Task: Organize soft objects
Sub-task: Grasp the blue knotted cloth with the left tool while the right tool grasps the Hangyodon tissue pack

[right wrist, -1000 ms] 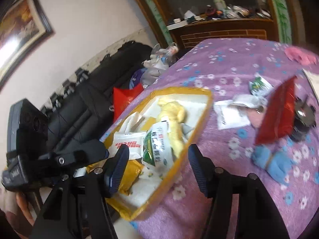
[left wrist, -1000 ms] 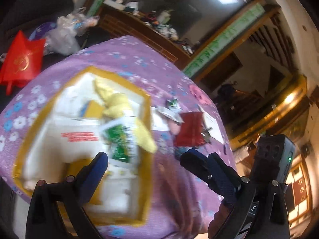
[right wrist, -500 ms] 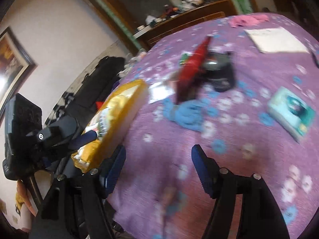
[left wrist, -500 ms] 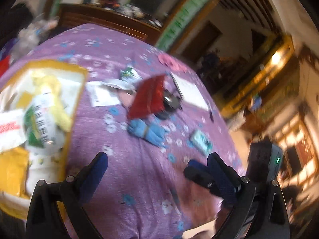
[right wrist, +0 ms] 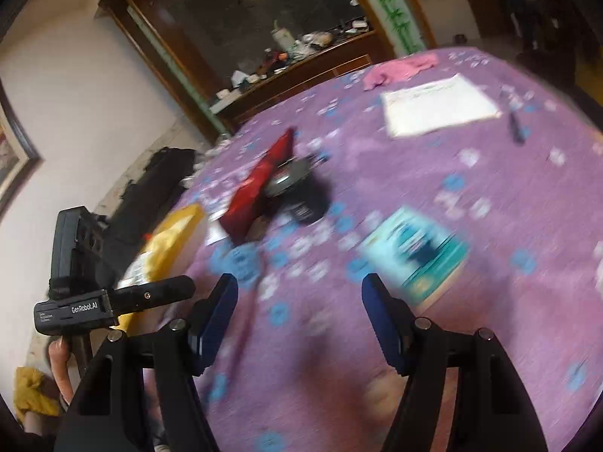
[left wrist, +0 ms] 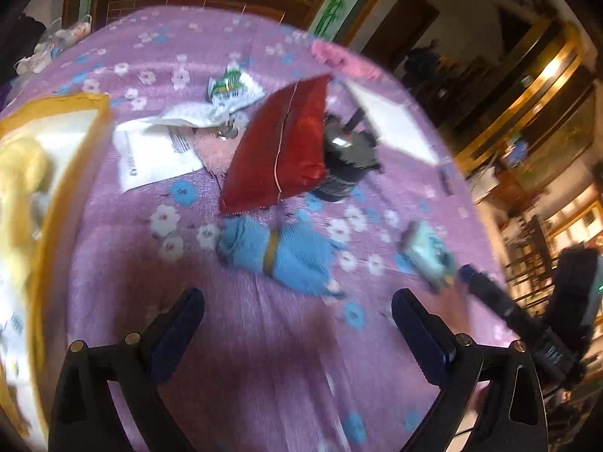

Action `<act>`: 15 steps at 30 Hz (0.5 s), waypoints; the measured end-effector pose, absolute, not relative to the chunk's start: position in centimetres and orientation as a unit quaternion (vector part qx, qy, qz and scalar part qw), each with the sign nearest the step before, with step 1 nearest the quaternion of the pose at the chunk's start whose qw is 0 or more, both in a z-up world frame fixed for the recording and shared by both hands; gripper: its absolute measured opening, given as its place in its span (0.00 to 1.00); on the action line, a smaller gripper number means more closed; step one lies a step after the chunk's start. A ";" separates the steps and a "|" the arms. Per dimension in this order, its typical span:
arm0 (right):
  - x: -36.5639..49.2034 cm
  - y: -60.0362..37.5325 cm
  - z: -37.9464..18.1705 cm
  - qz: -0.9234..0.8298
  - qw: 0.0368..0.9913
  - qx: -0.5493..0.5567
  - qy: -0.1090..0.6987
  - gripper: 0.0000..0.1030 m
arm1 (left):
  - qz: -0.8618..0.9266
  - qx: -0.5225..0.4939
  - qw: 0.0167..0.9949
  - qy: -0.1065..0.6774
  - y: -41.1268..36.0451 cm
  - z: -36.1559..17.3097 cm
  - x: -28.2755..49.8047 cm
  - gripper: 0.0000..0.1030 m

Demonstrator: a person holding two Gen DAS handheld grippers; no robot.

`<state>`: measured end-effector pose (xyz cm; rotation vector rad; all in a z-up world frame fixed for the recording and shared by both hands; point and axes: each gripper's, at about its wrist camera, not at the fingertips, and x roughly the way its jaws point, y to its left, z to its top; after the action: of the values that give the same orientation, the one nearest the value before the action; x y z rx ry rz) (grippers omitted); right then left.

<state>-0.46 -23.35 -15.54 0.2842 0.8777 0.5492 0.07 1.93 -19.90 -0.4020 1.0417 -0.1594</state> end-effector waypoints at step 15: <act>4.3 -23.3 -18.6 0.179 0.857 0.107 0.472 0.66 | -0.042 -0.217 0.846 0.485 1.5 -21.5 2.7 0.84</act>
<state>4.29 -23.32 -18.60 0.2258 0.9909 0.3752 2.73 1.51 -21.46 -0.4588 1.0241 -0.0892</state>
